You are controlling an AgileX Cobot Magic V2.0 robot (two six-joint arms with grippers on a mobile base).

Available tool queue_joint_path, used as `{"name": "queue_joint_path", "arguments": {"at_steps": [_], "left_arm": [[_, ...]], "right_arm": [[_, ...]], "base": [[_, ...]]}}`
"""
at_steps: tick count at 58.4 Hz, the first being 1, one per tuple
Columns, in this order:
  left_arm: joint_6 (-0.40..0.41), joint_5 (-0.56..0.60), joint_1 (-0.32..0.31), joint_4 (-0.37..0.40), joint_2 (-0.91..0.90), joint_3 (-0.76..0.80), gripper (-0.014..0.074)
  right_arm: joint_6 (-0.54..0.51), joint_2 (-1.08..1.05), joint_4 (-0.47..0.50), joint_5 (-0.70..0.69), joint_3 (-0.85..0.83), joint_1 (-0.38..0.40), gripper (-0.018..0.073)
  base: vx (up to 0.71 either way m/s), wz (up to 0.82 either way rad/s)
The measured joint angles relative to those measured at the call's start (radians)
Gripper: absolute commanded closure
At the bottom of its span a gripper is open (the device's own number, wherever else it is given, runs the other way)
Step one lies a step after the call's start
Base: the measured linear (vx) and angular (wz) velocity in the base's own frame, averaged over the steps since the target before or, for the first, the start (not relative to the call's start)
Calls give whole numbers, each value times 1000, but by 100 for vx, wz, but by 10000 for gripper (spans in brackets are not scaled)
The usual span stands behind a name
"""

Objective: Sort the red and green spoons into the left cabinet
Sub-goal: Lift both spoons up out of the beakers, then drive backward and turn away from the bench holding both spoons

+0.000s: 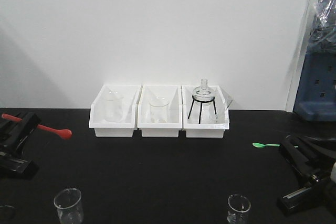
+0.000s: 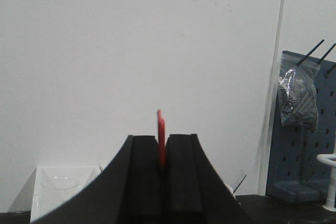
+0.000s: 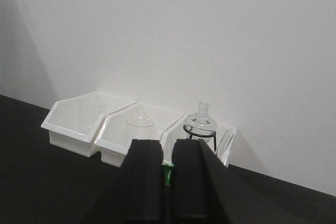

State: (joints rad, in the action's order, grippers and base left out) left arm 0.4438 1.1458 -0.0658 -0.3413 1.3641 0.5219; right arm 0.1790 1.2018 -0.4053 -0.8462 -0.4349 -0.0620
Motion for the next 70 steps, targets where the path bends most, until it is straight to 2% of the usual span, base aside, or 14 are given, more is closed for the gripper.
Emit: {"name": "queue_joint_path", "arguments": {"at_steps": [33,70], "left_arm": [[0,0,0,0,0,0,603],[0,0,0,0,0,0,603]], "right_arm": [[0,0,0,0,0,0,568],[0,0,0,0,1,0,568]], "base": [[-4,0],[-21,4]]}}
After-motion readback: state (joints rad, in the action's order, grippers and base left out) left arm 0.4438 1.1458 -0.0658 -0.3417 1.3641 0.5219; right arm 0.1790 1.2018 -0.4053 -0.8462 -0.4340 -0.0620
